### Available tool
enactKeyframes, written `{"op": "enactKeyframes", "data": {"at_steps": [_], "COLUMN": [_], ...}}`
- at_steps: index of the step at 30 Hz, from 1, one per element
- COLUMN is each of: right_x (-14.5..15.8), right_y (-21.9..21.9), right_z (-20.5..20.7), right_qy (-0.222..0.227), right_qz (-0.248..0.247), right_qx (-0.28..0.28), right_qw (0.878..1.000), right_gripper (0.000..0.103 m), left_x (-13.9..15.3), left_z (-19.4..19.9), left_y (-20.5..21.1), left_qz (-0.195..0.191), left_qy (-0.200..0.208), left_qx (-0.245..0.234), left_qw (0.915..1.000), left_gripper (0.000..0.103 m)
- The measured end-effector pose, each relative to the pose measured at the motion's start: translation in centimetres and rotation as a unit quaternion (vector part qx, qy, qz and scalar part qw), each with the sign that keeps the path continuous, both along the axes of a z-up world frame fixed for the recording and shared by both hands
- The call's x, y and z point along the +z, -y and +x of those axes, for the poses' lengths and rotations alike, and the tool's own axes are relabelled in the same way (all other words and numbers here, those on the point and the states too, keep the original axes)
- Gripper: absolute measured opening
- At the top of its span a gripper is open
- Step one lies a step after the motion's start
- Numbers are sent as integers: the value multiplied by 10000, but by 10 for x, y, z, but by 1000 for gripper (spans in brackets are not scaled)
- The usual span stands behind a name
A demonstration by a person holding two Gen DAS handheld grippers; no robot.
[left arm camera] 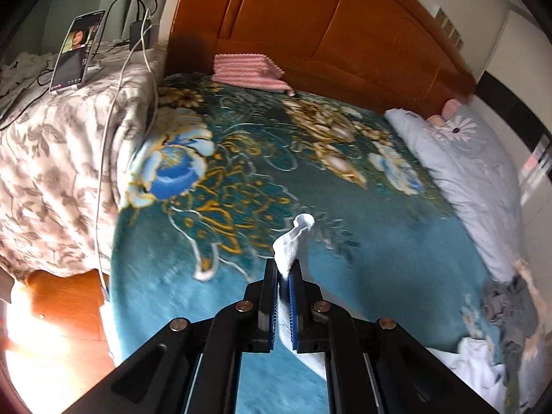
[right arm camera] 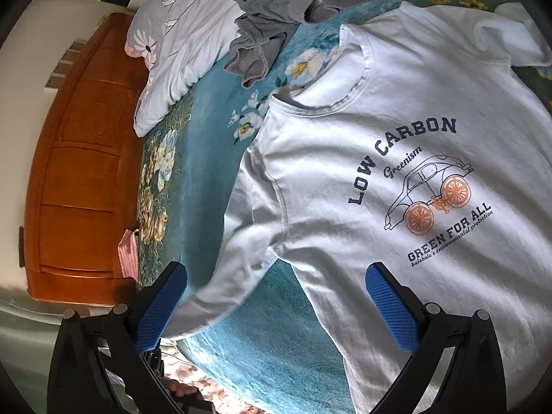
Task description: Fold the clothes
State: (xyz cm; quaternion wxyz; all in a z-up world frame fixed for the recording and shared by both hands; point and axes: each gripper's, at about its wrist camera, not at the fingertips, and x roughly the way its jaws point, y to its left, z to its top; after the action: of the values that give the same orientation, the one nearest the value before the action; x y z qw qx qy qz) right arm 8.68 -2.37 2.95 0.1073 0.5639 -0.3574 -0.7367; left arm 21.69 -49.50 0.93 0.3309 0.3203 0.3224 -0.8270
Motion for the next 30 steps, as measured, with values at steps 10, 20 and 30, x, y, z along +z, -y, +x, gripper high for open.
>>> {"op": "enactKeyframes", "data": {"at_steps": [10,20,30], "right_x": [0,-1,-2], "right_y": [5,7,9], "right_z": [-2,-1,0], "right_qy": [-45,-35,-18], "right_qz": [118,78,102], "right_qx": [134,206,229], "right_qw": [9998,9998,9997], "right_gripper": [103,103,103], "left_x": [-34,-37,-45], "left_z": [11,35,17], "left_y": [20,35,6], "left_qz": [17,389,667], "left_qy": [559,521,143], "left_qx": [241,248,-113], "left_qw": [9981,9976,9976], "left_gripper": [11,31,5]}}
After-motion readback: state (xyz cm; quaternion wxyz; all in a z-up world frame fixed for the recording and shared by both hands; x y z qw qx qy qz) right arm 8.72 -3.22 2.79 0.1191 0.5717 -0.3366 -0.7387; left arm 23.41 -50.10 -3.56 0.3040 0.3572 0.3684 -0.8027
